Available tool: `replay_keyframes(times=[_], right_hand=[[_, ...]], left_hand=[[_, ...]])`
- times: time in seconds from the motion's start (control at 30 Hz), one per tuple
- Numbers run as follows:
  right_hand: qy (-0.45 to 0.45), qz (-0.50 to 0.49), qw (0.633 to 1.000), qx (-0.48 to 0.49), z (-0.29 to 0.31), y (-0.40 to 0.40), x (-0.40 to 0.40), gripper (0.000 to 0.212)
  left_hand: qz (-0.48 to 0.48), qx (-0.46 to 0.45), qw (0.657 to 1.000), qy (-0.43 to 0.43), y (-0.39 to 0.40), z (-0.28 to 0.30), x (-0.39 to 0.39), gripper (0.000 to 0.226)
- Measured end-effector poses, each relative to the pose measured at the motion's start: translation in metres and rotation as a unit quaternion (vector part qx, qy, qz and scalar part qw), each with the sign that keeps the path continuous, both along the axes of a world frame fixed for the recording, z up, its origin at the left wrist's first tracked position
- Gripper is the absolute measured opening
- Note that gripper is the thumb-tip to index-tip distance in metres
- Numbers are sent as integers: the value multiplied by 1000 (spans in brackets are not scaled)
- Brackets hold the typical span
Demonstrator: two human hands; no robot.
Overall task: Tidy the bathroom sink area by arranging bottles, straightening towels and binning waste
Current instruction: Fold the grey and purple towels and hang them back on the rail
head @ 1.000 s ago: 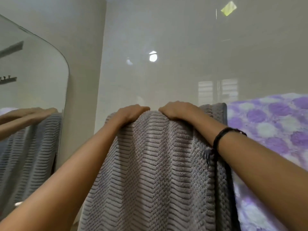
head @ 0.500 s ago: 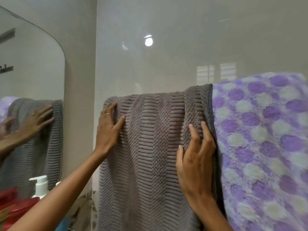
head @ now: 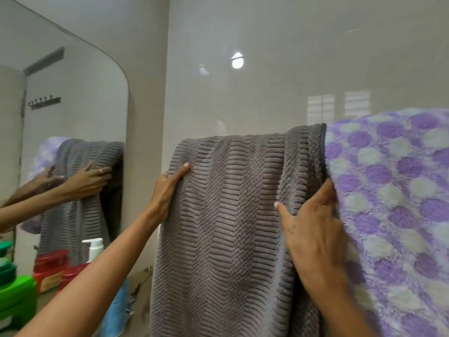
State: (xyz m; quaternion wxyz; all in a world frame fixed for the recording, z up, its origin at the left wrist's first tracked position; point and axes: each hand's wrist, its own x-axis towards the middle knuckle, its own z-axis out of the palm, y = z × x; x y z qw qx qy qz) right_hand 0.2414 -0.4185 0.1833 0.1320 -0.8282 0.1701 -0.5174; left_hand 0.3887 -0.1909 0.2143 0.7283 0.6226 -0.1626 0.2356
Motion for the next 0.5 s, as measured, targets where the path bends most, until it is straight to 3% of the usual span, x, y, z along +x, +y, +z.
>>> replay_keyframes(times=[0.1,0.23,0.37,0.5], right_hand=[[19,16,1000,12,4,-2,0,57],[-21,105,994,12,1,0,6,45],[-81,333,921,186,7,6,5,29],[-115,358,920,113,31,11,4,33]], left_hand=[[-72,-33,997,22,3,3,-6,43],[-185,-59,978,81,12,13,-10,47],[-161,-91,981,56,11,23,-7,27],[-116,-93,989,-2,-2,44,-7,28]])
